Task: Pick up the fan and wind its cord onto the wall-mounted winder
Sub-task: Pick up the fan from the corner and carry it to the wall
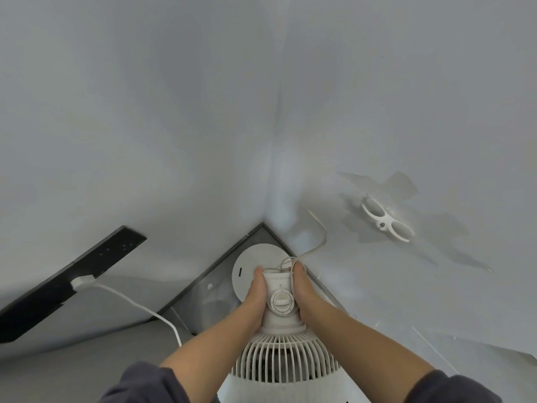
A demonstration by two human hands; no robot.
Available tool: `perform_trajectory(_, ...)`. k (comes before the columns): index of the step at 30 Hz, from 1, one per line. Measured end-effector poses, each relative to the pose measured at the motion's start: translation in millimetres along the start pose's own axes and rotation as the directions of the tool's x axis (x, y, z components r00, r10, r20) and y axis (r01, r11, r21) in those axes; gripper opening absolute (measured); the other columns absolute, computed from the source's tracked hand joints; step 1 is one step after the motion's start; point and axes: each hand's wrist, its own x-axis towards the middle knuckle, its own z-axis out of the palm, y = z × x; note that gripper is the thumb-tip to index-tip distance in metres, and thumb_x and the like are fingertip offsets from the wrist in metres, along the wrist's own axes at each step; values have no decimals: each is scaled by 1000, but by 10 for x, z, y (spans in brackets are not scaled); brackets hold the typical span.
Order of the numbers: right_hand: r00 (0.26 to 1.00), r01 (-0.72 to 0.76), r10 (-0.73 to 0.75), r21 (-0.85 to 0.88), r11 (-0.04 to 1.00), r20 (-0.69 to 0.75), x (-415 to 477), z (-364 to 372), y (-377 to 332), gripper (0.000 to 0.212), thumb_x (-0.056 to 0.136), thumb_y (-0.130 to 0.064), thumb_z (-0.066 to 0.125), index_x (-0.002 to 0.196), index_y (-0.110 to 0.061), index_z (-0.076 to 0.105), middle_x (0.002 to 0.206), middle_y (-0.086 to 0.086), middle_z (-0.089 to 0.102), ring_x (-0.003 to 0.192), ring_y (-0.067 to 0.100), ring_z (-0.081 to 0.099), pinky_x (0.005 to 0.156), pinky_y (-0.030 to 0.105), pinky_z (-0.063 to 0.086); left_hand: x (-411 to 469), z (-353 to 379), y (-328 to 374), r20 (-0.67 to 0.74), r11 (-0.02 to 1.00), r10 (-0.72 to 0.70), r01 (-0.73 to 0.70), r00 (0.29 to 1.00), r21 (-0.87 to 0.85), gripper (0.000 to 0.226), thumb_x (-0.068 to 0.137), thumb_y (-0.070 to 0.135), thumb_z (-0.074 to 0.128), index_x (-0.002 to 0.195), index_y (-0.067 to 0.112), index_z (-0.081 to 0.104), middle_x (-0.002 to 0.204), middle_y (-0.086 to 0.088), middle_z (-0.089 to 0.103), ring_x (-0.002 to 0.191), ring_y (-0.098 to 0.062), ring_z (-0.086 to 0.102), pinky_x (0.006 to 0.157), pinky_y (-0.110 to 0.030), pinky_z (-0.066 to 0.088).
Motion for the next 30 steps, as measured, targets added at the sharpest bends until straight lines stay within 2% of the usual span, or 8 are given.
perform_trajectory(4,1000,11,-11,1,1000,-4,27,14,-29,61,99,-53,26,127,-9,58,120,18,64,108,30,61,95,35,47,51,-1,18,2,1000,-16,16,1000,-17,59,94,58,31,87,13,67,83,-15,69,78,-27,64,75,-34,49)
perform_trajectory(7,1000,14,-14,-2,1000,-5,35,38,-73,61,99,-54,27,129,-9,57,123,17,63,112,30,60,101,37,45,112,5,64,-9,1000,8,-8,1000,12,59,94,58,28,94,13,66,86,-15,68,82,-28,64,87,-36,49)
perform_trajectory(11,999,26,-27,-43,999,-24,57,109,-223,61,98,-55,28,131,-10,55,128,17,60,117,30,57,106,42,41,185,2,214,-3,1000,1,-1,1000,21,61,94,59,28,99,12,65,92,-17,68,84,-30,63,86,-37,50)
perform_trajectory(15,996,81,-85,-94,992,-41,93,198,-372,60,99,-53,26,136,-13,51,133,15,56,123,29,52,110,42,37,250,-5,371,18,1000,-8,8,1000,7,59,94,58,30,87,12,65,80,-15,66,72,-26,61,67,-32,48)
perform_trajectory(17,995,81,-86,-91,993,-52,97,226,-432,59,98,-54,29,135,-14,51,134,14,56,124,29,51,110,41,37,292,-17,437,31,1000,-3,2,1000,11,60,94,59,28,82,13,65,77,-14,66,70,-25,61,70,-32,48)
perform_trajectory(21,991,113,-119,-83,990,-63,114,314,-540,52,100,-48,32,131,-13,55,131,13,58,123,27,52,109,40,38,362,-69,565,27,999,13,-14,1000,43,68,93,64,26,102,10,67,96,-18,69,86,-29,64,90,-37,48)
perform_trajectory(25,988,147,-151,-89,985,-43,141,398,-607,52,101,-45,30,135,-12,51,137,12,54,129,26,48,112,40,34,383,-135,669,37,998,35,-36,999,48,74,90,68,26,111,11,67,101,-18,70,92,-30,66,88,-38,51)
perform_trajectory(30,990,137,-137,-19,990,-24,120,394,-595,48,100,-45,35,125,-12,60,126,14,62,119,28,56,107,43,41,397,-241,684,33,988,84,-88,996,127,71,91,67,25,124,17,62,119,-14,67,108,-29,63,90,-35,50)
